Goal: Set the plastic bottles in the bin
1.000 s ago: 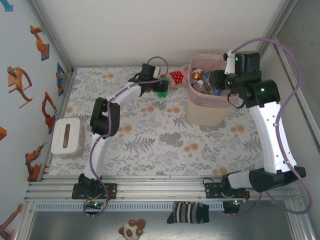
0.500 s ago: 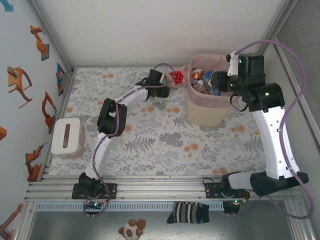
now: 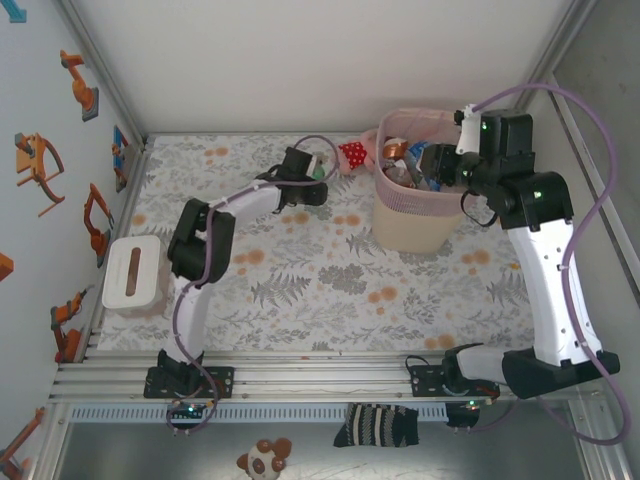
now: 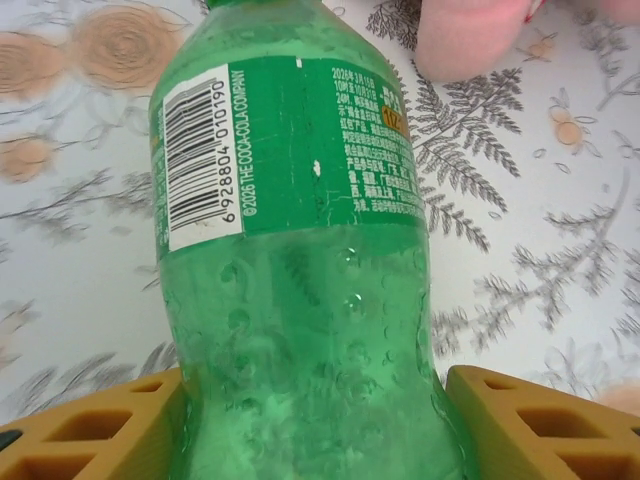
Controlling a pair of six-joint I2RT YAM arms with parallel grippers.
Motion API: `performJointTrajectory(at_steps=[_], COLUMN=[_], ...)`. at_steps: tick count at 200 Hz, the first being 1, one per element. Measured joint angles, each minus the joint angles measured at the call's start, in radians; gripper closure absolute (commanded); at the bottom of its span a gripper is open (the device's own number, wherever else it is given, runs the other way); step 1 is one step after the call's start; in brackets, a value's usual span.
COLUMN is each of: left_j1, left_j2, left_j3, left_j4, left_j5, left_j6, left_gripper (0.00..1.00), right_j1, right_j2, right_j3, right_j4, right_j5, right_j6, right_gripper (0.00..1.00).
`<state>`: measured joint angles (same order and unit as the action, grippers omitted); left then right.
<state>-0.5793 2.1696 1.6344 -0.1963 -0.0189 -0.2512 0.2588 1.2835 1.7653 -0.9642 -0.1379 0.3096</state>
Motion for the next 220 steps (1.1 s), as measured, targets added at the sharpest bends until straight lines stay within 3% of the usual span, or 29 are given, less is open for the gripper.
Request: performJointTrajectory(at_steps=[43,93,160,220], left_j1=[0.021,0.016,-0.064,-0.126], left_j2=[-0.272,-0.512,-0.675,-0.712], left_j3=[-0.202,-0.332,-0.347,-0.346], left_j4=[0.116,0.22,0.225,0.219], left_j5=[0.047,0.244,0.564,0.694], left_j6=[0.003,0.05,0.152,0.182], left_gripper=[0.46,0.45,0.44,0.45], right_j1=[0.0,0.0,0.0,0.0], right_j2=[-0.013,-0.016,0.013,0.043], right_j3=[-0.027,-0.047,-0.031,-0.022], right_j4=[0.071,0.188,0.287,0.308], right_j5=[-0.096,-0.236,-0.365,-0.426], right_j6=[0.04,0.106,0.184,0.23], right_gripper=[0.62,0.6,0.48,0.44])
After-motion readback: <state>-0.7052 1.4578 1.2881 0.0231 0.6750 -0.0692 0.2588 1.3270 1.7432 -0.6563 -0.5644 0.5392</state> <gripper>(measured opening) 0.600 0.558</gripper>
